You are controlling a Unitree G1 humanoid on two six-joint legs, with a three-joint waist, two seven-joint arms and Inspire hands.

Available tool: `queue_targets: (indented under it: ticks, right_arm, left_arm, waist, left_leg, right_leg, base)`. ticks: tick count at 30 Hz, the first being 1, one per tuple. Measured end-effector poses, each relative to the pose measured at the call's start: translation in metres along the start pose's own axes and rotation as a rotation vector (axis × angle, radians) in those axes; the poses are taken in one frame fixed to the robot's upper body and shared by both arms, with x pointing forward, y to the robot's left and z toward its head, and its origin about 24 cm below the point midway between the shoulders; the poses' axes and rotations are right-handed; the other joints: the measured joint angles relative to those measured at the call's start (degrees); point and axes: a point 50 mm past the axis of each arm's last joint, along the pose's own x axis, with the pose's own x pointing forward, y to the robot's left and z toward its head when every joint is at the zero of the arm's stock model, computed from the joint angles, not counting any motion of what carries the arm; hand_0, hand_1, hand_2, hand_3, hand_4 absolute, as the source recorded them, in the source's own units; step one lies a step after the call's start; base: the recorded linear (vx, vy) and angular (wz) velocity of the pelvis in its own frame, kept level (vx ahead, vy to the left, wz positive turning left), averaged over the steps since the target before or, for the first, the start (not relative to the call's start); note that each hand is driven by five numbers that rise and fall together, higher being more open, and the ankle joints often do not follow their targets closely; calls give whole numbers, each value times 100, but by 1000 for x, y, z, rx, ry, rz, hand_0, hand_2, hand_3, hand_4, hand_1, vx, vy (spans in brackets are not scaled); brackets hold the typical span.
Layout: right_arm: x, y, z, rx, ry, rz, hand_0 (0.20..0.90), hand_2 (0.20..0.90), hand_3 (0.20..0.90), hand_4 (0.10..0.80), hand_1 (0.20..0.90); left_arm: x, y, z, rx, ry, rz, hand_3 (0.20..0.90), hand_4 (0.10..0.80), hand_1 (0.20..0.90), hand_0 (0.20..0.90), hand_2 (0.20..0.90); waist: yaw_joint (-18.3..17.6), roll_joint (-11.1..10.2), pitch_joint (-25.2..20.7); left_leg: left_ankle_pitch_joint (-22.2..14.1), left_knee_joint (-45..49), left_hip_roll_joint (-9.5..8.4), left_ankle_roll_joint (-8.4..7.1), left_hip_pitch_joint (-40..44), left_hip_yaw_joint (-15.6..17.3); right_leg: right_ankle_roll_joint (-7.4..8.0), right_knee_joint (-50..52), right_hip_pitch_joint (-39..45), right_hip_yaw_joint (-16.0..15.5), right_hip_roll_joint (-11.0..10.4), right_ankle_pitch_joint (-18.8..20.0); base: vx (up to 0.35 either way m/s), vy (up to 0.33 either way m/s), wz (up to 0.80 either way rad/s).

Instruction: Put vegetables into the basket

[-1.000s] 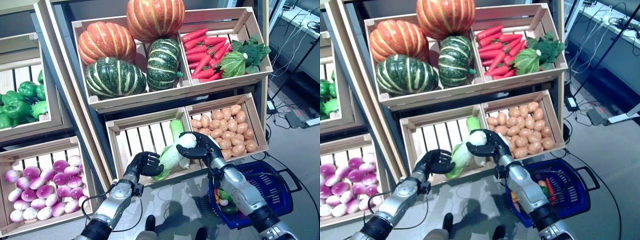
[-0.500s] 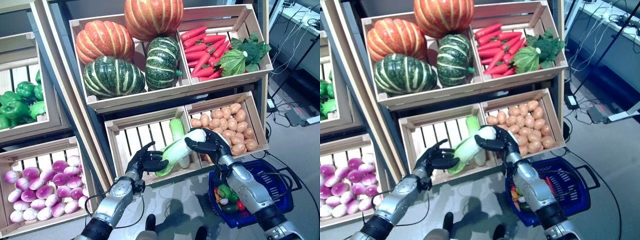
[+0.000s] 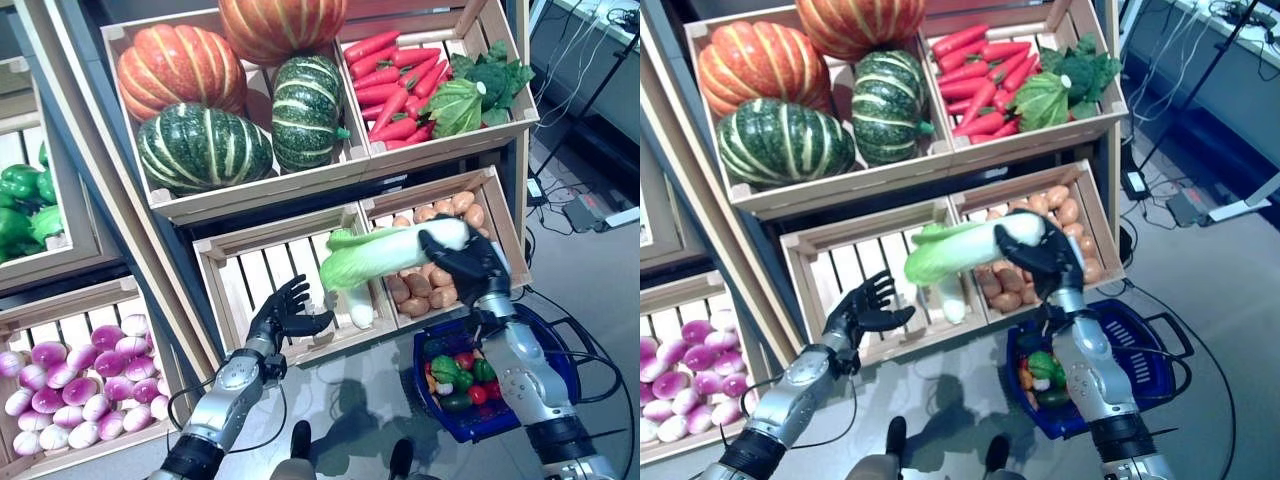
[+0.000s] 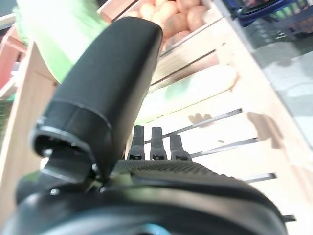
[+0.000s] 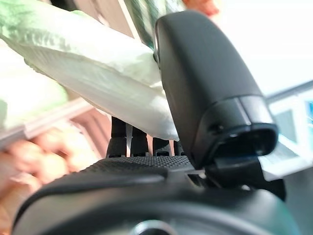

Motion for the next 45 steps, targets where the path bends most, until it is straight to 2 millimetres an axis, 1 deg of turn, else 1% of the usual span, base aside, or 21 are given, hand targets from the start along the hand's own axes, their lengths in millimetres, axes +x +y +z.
queue_targets:
  ticks: [3,5,7,13,16,19,22,24,28,31,34,37,39,42,45]
  right_arm:
    - [-1,-16,17,47,-110,-81,300,300,300,400,300]
    - [-2,-22,24,54,-148,-121,300,300,300,400,300]
    - [-3,-30,27,90,-176,-171,300,300,300,400,300]
    - [-8,-55,25,143,-227,-347,300,300,300,400,300]
    - [-11,-62,24,201,-259,-447,300,300,300,400,300]
    - [-15,-68,26,259,-341,-559,300,300,300,400,300]
    - [-17,-81,27,370,-399,-699,300,300,300,400,300]
    - [-19,-88,26,399,-413,-769,300,300,300,400,300]
    - [-21,-91,25,453,-425,-837,300,300,300,400,300]
    - [-16,-91,25,473,-439,-869,300,300,300,400,300]
    - [-9,-93,26,580,-472,-901,300,300,300,400,300]
    - [-5,-94,23,696,-488,-943,300,300,300,400,300]
    - [3,-95,18,819,-497,-984,300,300,300,400,300]
    - [6,-95,10,928,-482,-1033,300,300,300,400,300]
    - [4,-99,-1,1011,-472,-1079,300,300,300,400,300]
  left_arm:
    - [-1,3,1,-17,-16,2,900,800,900,900,900]
    - [-1,6,2,-17,-20,11,900,800,900,900,900]
    - [-1,10,5,-24,-30,21,900,800,900,900,900]
    - [1,17,16,-13,-74,29,900,800,900,900,900]
    - [2,19,20,-8,-91,34,900,800,900,900,900]
    - [4,18,27,-4,-126,30,900,800,900,900,900]
    - [8,16,36,-4,-156,25,900,800,900,900,900]
    - [10,15,41,-22,-173,24,900,800,900,900,900]
    - [14,12,52,-25,-210,13,900,800,900,900,900]
    - [17,9,63,-31,-247,1,900,800,900,900,900]
    - [20,5,77,-48,-303,-15,900,800,900,900,900]
    - [23,1,86,-58,-327,-34,900,800,900,900,900]
    - [25,-3,96,-45,-355,-53,900,800,900,900,900]
    - [27,-10,101,-31,-366,-80,900,800,900,900,900]
    - [28,-14,100,-22,-361,-98,900,800,900,900,900]
  waist:
    - [-43,-41,194]
    - [-79,-83,304]
    - [-137,-129,521]
    - [-133,-164,1035]
    - [-131,-171,1162]
    - [-133,-185,1280]
    - [-131,-200,1349]
    - [-135,-192,1426]
    - [-138,-173,1512]
    - [-138,-155,1615]
    - [-121,-130,1703]
    - [-118,-97,1752]
    - [-109,-77,1817]
    - [-100,-48,1835]
    - [-106,-43,1836]
  left_leg:
    - [4,1,10,-7,-65,15]
    - [14,2,12,-10,-155,37]
    - [20,4,13,-10,-188,45]
    - [19,5,19,-11,-192,57]
    - [17,4,17,-12,-192,59]
    - [20,6,18,-13,-262,65]
    - [29,23,13,-12,-423,66]
    - [29,22,14,-13,-443,69]
    - [32,26,14,-15,-586,64]
    - [32,51,13,-16,-674,63]
    - [31,178,11,-17,-915,45]
    - [27,350,1,-18,-1145,47]
    - [-13,619,4,-14,-1397,54]
    - [-42,765,11,1,-1565,51]
    - [-65,983,-8,38,-1801,54]
  right_leg:
    - [-2,2,-64,3,12,3]
    - [-9,4,-161,17,16,14]
    - [-12,6,-198,22,16,28]
    - [-13,6,-207,31,22,29]
    - [-13,6,-209,41,20,29]
    - [-20,6,-283,56,22,48]
    - [-21,6,-446,118,22,81]
    - [-21,6,-470,122,22,81]
    - [-25,7,-611,118,24,85]
    - [-28,9,-692,116,23,88]
    - [-44,41,-870,97,21,106]
    - [-47,173,-1061,94,0,105]
    - [-94,431,-1307,97,-25,64]
    - [-99,641,-1534,129,-47,46]
    - [-117,985,-1847,157,-122,-42]
  base:
    - [-183,-50,0]
    - [-113,-33,-3]
    - [-107,-57,-3]
    - [-70,-34,0]
    - [-113,-12,0]
    - [-127,-14,-3]
    - [-84,-24,-5]
    - [-76,-32,-1]
    - [-85,-31,0]
    - [-127,-22,1]
    - [-131,-25,5]
    - [-106,-22,2]
    - [-61,-12,-1]
    - [-52,-10,-7]
    - [-61,-1,-7]
